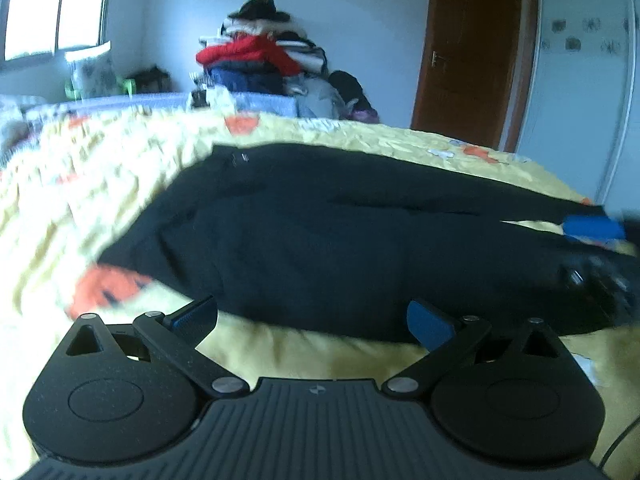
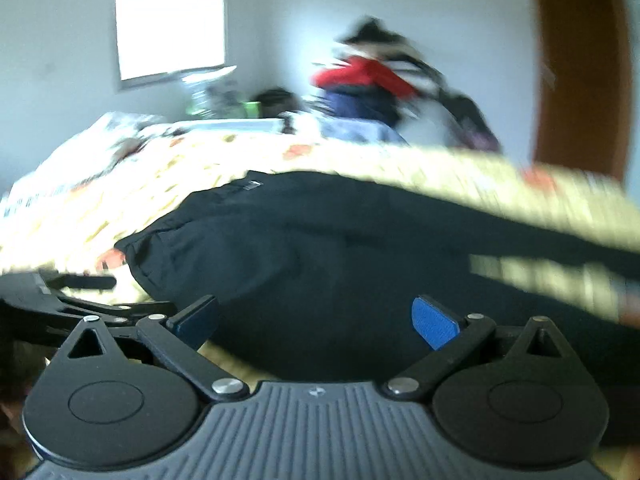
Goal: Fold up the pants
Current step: 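Grasp the black pants edge with the right tool while the left tool grasps beside it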
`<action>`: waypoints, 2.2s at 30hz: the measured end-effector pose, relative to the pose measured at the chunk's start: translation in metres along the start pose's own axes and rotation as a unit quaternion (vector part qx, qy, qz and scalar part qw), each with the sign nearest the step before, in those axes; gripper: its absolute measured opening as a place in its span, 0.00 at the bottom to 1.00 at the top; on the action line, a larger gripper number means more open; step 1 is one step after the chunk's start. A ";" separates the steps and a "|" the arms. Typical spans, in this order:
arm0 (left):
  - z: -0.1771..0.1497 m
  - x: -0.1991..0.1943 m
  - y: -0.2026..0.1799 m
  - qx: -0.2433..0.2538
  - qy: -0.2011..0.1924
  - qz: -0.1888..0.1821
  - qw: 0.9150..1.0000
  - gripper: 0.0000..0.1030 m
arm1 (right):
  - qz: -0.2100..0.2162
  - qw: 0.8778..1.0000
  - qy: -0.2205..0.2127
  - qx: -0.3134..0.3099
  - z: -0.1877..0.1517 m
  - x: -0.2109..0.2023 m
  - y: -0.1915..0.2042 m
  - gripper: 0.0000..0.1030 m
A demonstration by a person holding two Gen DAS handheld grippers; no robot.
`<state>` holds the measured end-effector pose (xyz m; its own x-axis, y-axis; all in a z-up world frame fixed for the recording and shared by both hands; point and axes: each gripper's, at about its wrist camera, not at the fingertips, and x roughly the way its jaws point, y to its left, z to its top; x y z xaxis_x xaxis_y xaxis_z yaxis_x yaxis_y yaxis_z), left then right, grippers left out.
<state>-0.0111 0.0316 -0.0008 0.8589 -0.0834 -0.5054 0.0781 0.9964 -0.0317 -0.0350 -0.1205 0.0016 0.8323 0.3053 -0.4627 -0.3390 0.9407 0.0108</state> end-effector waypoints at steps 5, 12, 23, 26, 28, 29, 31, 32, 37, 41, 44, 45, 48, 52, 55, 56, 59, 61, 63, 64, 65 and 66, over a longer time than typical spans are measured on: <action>0.013 0.007 0.002 0.031 -0.024 0.038 0.998 0.99 | 0.016 0.997 0.037 -0.073 0.048 0.061 -0.024 1.00; 0.025 0.032 0.013 0.017 -0.008 0.035 0.999 0.99 | 0.022 0.991 0.095 -0.093 0.102 0.164 -0.058 1.00; 0.047 0.070 0.015 0.063 0.025 0.032 0.997 0.99 | 0.095 0.982 0.113 -0.118 0.138 0.303 -0.100 0.99; 0.064 0.084 0.025 0.054 0.035 0.025 0.998 0.99 | 0.126 0.980 0.138 -0.068 0.144 0.333 -0.120 0.99; 0.079 0.098 0.033 0.046 0.036 0.027 0.998 0.99 | 0.143 0.977 0.155 -0.039 0.145 0.348 -0.132 0.97; 0.087 0.106 0.038 0.039 0.037 0.029 0.998 0.99 | 0.159 0.973 0.166 -0.028 0.144 0.354 -0.136 0.80; 0.104 0.122 0.048 0.014 0.042 0.030 0.999 0.99 | 0.174 0.971 0.162 -0.032 0.142 0.353 -0.137 0.49; 0.113 0.131 0.055 -0.005 0.044 0.030 0.999 0.99 | 0.183 0.969 0.163 -0.038 0.143 0.352 -0.135 0.20; 0.146 0.177 0.095 -0.141 0.080 -0.005 0.987 0.98 | 0.118 0.959 0.103 -0.237 0.130 0.300 -0.079 0.06; 0.157 0.212 0.131 -0.283 0.126 -0.075 0.948 0.99 | 0.095 0.919 0.045 -0.380 0.102 0.235 -0.026 0.05; 0.167 0.233 0.145 -0.333 0.136 -0.115 0.926 0.99 | 0.096 0.897 0.024 -0.431 0.084 0.202 -0.004 0.05; 0.171 0.239 0.147 -0.334 0.138 -0.116 0.925 0.99 | 0.098 0.893 0.023 -0.439 0.079 0.195 -0.001 0.05; 0.179 0.257 0.147 -0.335 0.152 -0.103 0.924 0.98 | 0.101 0.882 0.023 -0.459 0.066 0.179 0.007 0.05; 0.172 0.268 0.151 -0.363 0.167 -0.088 0.912 0.50 | 0.104 0.880 0.025 -0.463 0.059 0.174 0.010 0.05; 0.160 0.256 0.152 -0.376 0.179 -0.095 0.904 0.08 | 0.103 0.892 0.025 -0.440 0.062 0.172 0.006 0.05; 0.157 0.246 0.152 -0.373 0.168 -0.095 0.908 0.07 | 0.106 0.896 0.027 -0.430 0.065 0.171 0.005 0.05; 0.149 0.204 0.152 -0.356 0.140 -0.096 0.919 0.07 | 0.123 0.914 0.023 -0.386 0.072 0.157 0.003 0.05; 0.140 0.171 0.153 -0.344 0.132 -0.109 0.923 0.07 | 0.143 0.925 0.021 -0.351 0.073 0.140 0.003 0.05; 0.130 0.144 0.154 -0.330 0.133 -0.117 0.927 0.07 | 0.165 0.930 0.028 -0.329 0.072 0.121 0.005 0.05; 0.122 0.130 0.156 -0.326 0.137 -0.118 0.928 0.07 | 0.176 0.931 0.032 -0.319 0.068 0.110 0.008 0.05; 0.114 0.120 0.158 -0.324 0.143 -0.117 0.928 0.07 | 0.186 0.932 0.037 -0.310 0.064 0.101 0.010 0.05; 0.107 0.114 0.158 -0.321 0.151 -0.117 0.928 0.07 | 0.196 0.933 0.042 -0.298 0.060 0.092 0.013 0.05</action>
<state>0.1532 0.1782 0.0287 0.6686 -0.3871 -0.6349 -0.1563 0.7615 -0.6290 0.0634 -0.0717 0.0124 0.5633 0.5727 -0.5956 -0.8155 0.5012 -0.2893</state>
